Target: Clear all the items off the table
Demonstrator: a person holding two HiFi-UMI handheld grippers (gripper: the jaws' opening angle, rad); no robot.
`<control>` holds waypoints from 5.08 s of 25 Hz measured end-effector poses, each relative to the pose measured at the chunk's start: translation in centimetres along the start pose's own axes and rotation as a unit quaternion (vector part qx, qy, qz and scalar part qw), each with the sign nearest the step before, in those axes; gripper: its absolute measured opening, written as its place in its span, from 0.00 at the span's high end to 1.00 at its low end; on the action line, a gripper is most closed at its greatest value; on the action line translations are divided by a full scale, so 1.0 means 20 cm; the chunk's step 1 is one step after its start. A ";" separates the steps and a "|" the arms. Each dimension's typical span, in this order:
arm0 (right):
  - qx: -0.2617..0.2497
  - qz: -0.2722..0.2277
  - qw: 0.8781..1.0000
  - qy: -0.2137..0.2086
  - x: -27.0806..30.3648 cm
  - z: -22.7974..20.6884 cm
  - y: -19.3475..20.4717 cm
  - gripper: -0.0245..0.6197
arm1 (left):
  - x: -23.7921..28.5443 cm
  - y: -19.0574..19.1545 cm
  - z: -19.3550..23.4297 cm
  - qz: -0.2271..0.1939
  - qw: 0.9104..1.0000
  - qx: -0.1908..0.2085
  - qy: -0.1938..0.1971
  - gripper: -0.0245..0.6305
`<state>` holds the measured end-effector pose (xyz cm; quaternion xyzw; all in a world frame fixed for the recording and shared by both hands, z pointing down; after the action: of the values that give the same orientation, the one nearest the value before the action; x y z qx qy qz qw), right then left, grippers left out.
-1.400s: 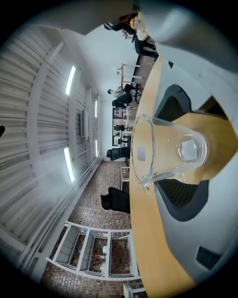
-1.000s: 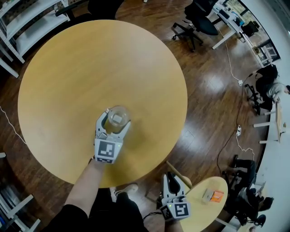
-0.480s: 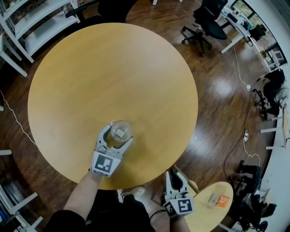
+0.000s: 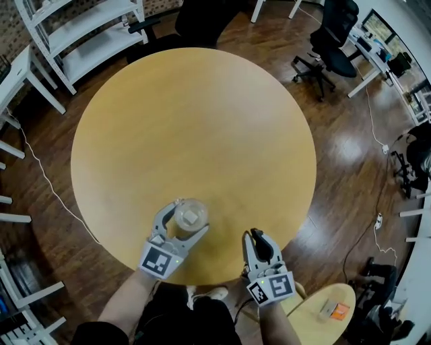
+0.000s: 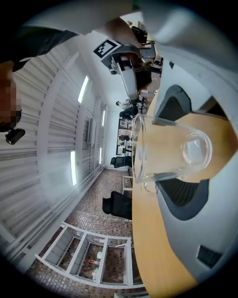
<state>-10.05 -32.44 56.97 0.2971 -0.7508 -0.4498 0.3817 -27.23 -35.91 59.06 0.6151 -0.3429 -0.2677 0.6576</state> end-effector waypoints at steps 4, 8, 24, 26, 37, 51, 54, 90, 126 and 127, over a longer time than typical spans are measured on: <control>-0.003 -0.020 1.000 0.001 0.01 0.04 -0.10 0.85 | -0.08 -0.18 0.08 -0.027 1.000 -0.003 0.001 0.39; -0.007 -0.046 0.999 0.021 -0.10 0.02 -0.21 0.85 | -0.08 -0.39 0.03 -0.055 0.998 0.013 0.028 0.39; 0.001 -0.224 0.923 0.314 -1.65 -0.32 -0.37 0.85 | 0.25 -0.98 -1.22 -0.164 0.934 0.011 0.317 0.39; 0.011 -0.251 0.898 0.361 -1.94 -0.31 -0.31 0.85 | 0.24 -1.01 -1.50 -0.167 0.915 0.005 0.367 0.39; 0.046 -0.301 0.787 0.537 -3.19 -0.15 0.23 0.85 | 0.02 -0.97 -2.83 -0.144 0.811 -0.027 0.567 0.39; 0.127 -0.324 0.686 0.639 -3.59 0.17 0.72 0.85 | -0.26 -0.69 -3.53 -0.100 0.726 -0.006 0.680 0.39; 0.154 -0.313 0.669 0.656 -3.57 0.22 0.86 0.85 | -0.24 -0.55 -3.63 -0.079 0.718 0.013 0.692 0.39; 0.274 -0.250 0.627 0.685 -3.58 0.19 1.50 0.85 | -0.23 0.40 -4.10 -0.006 0.695 0.125 0.708 0.39; 0.066 -0.333 0.760 0.554 -3.40 -0.13 0.38 0.86 | 0.19 -0.79 -2.45 -0.095 0.903 -0.024 0.417 0.96; 0.071 -0.336 0.760 0.552 -3.35 -0.12 0.36 0.86 | 0.18 -0.81 -2.39 -0.096 0.903 -0.030 0.417 0.96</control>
<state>26.94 22.41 43.69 0.7535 -0.2916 -0.2530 0.5322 13.42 -10.50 43.05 0.6802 0.0314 -0.0585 0.7300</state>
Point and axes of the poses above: the fingertips, and each gripper's own axes: x forward along the fingers, z to its left, y out of its underside, the point moved 3 cm from there along -x, backward along the fingers, and after that the axes turned 4 degrees about x, right-handed, at the moved point
